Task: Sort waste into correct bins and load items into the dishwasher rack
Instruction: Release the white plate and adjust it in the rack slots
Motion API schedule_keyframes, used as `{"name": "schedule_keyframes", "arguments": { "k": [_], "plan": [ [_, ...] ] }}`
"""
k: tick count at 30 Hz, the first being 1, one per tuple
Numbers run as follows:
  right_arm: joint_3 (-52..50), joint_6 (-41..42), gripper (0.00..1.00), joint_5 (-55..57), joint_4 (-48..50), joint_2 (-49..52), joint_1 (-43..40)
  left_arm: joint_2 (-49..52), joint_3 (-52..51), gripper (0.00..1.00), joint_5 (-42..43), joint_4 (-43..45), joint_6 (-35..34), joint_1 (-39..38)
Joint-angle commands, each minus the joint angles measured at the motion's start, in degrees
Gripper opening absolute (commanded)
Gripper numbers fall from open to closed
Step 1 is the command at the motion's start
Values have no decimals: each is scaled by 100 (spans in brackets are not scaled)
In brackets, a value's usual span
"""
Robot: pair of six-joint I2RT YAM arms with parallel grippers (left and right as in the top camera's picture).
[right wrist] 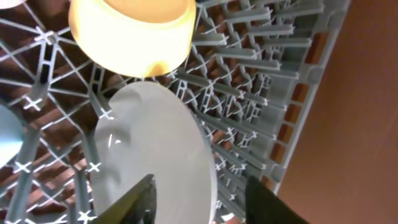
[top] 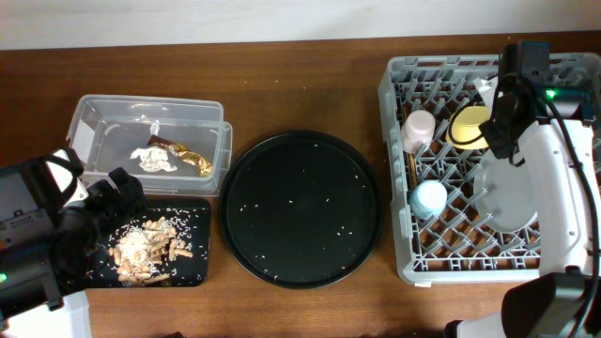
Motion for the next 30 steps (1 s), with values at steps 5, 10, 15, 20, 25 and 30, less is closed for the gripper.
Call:
{"name": "schedule_keyframes", "arguments": {
  "k": [5,10,15,20,25,30],
  "plan": [
    [61,931,72,-2352,616,-317,109,-13,46,99,-44,-7,26,39],
    [61,933,98,-4946,728,-337,109,-13,46,99,-44,-7,24,39],
    [59,929,98,-5143,730,-326,109,-13,46,99,-44,-7,26,39],
    [59,929,98,-5143,732,-323,107,-13,46,99,-44,-7,26,39],
    [59,929,98,-5143,732,-321,109,-13,46,99,-44,-4,26,39],
    [59,929,99,-5143,732,-321,109,-13,46,99,-44,-7,24,39]
  ]
}}
